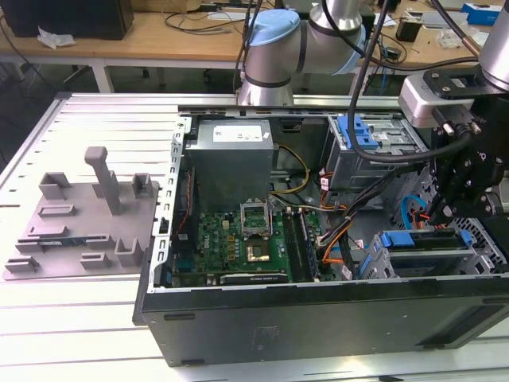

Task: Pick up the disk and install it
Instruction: 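Insert the second disk wire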

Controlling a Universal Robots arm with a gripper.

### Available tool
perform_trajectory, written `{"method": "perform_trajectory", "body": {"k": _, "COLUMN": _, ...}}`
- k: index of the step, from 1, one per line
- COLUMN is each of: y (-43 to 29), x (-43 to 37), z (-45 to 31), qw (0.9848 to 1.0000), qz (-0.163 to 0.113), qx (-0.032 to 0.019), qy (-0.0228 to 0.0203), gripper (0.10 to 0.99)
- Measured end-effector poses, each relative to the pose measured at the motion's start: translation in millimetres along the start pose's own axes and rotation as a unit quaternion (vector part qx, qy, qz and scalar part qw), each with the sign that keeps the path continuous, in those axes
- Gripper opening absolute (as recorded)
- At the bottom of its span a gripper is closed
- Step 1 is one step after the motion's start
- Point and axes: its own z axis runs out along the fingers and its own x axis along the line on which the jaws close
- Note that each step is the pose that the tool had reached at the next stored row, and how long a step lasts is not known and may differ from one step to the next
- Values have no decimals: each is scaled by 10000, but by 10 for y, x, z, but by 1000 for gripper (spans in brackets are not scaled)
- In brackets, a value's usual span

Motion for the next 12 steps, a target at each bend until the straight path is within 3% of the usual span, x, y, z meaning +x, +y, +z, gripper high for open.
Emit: {"method": "perform_trajectory", "body": {"k": 12, "y": 4, "x": 8, "z": 39, "qw": 10000, "qz": 0, "qx": 0, "qy": 1, "gripper": 165}}
